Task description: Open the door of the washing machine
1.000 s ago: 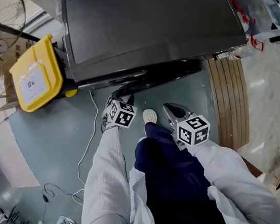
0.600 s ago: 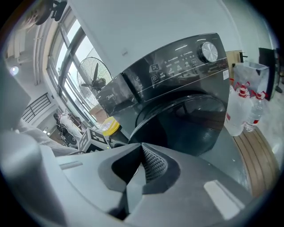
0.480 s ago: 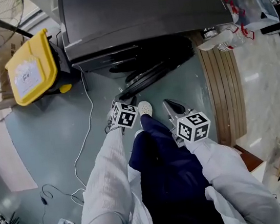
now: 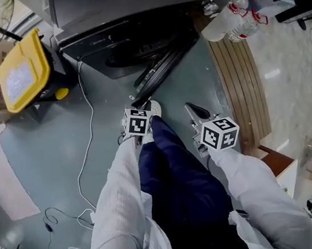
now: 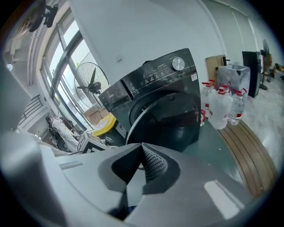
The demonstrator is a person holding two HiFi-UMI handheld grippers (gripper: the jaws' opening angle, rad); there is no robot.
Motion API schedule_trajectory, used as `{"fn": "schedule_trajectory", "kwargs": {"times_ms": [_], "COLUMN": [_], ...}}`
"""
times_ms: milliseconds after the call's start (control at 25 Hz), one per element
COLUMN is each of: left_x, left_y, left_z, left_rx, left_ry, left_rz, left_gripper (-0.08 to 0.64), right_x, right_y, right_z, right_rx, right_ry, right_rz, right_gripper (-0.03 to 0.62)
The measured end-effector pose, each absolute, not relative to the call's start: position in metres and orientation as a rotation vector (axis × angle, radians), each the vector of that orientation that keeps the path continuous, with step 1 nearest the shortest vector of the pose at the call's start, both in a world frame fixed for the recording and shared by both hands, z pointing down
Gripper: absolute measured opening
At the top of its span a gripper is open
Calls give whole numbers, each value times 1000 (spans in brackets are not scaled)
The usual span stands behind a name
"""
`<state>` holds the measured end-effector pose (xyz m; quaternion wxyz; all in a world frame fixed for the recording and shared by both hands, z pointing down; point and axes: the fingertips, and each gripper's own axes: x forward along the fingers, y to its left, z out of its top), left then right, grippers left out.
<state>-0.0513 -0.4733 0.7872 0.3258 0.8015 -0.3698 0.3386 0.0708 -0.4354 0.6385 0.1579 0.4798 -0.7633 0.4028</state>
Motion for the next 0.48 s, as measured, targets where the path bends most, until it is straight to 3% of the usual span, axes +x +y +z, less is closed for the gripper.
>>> {"fn": "schedule_trajectory", "kwargs": {"times_ms": [480], "left_x": [14], "left_y": [-408], "left_z": [786], "left_rx": [2084], "left_ry": [-883], "left_rz": [849], "left_gripper": [123], "right_x": [122], "right_y": [-377], "right_z": [623], "right_rx": [1424], "right_ry": [-2120], "right_rz": [1160], "right_gripper": [8]}}
